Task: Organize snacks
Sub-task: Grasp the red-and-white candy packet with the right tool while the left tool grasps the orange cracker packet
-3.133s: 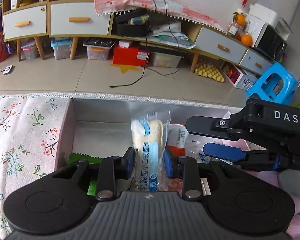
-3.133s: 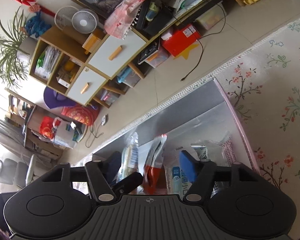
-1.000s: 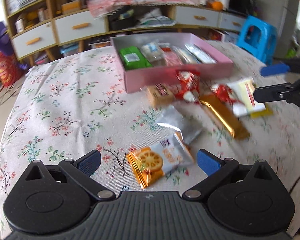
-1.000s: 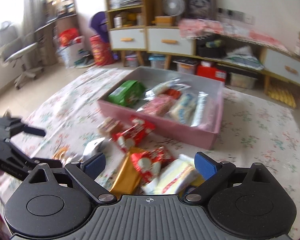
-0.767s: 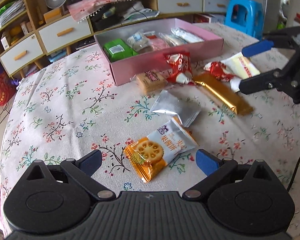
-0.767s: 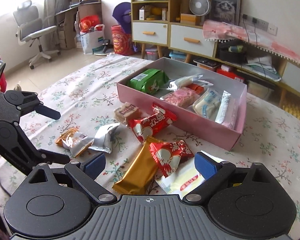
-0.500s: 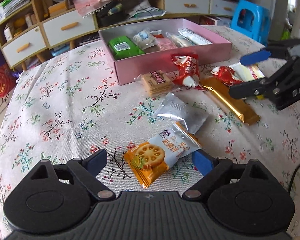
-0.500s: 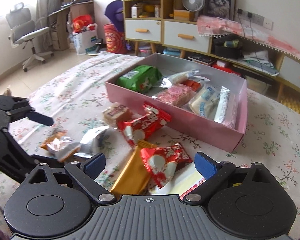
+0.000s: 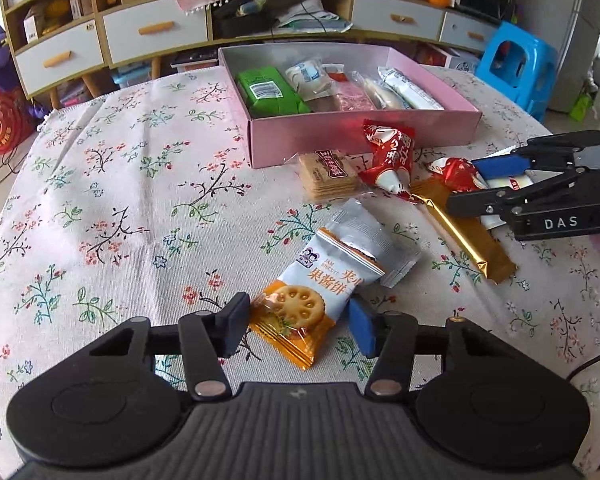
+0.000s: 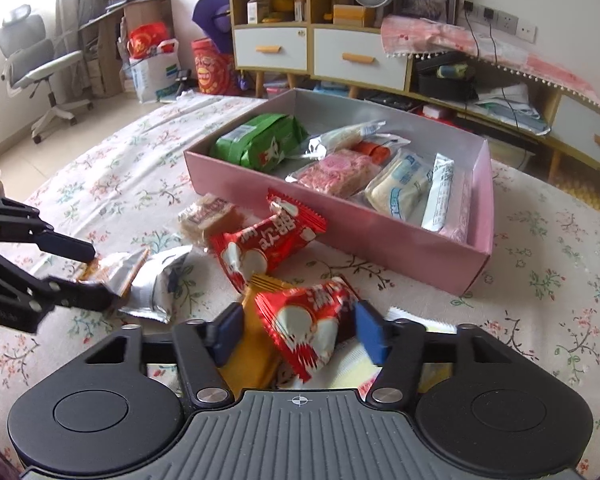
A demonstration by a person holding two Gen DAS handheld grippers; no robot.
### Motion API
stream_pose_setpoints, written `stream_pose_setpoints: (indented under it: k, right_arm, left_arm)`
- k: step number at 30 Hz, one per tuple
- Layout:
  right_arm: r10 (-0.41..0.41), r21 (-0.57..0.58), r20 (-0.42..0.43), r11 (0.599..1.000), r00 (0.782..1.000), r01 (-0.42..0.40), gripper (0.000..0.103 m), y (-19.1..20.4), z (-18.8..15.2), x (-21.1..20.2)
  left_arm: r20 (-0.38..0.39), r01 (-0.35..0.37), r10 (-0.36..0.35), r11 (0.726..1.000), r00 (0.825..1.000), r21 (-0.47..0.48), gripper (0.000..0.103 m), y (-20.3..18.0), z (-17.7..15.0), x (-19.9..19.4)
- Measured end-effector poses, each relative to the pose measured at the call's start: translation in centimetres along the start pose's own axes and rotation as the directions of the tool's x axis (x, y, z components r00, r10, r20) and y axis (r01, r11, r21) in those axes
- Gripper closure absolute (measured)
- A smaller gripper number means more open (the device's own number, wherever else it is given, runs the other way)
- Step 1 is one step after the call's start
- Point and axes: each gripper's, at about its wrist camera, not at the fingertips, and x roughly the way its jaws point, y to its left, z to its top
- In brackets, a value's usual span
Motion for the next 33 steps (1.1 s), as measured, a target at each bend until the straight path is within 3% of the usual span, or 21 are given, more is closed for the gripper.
stream_pose_setpoints:
  k: [2,5,12,15,19,22,31,33]
  right_arm:
    - [-0.006,0.015,-0.004,1.000,1.000,0.006,0.063,-0.3,0.1,0.0]
    - [-0.011,0.041,-0.011,0.999,1.000,0.012,0.069,-0.8,0.2,-0.1]
    - [0.003,0.128,-0.031,0.992,1.000,0.001,0.073,-1.4,0.3,-0.7]
    - [0.005,0.181,-0.035,0.983,0.999,0.002,0.073,-1.8,0.6,-1.0]
    - [0.004,0.222,-0.031,0.975,1.000,0.003,0.073,-2.0,1.0,-1.5]
    - [0.003,0.233,-0.034,0.972,0.999,0.005,0.073,-1.7,1.3,-1.8]
    - [0.020,0.264,-0.033,0.964,0.999,-0.011,0.073,-0.9,2.6,-2.1]
    - [0.027,0.273,-0.028,0.962,0.999,-0.019,0.073,-0.8,2.7,-2.3]
  left_arm:
    - [-0.004,-0.005,0.005,1.000,1.000,0.005,0.057,-0.2,0.1,0.0]
    - [0.001,0.003,-0.003,1.000,1.000,0.007,0.068,-0.3,0.3,-0.2]
    - [-0.026,0.004,-0.004,1.000,1.000,0.000,0.069,-0.4,1.3,-0.1]
    - [-0.026,0.003,-0.003,1.000,1.000,0.031,0.064,-0.7,1.2,0.1]
    - [-0.031,-0.028,0.030,0.996,0.999,0.086,0.047,-1.1,0.9,0.7]
    - [-0.035,-0.013,0.014,0.999,0.999,0.033,0.043,-0.4,0.9,0.8]
    - [-0.035,-0.021,0.021,1.000,0.999,-0.004,0.056,0.1,1.1,0.6]
    - [-0.026,-0.002,0.001,1.000,1.000,-0.012,0.068,0.1,1.3,0.3]
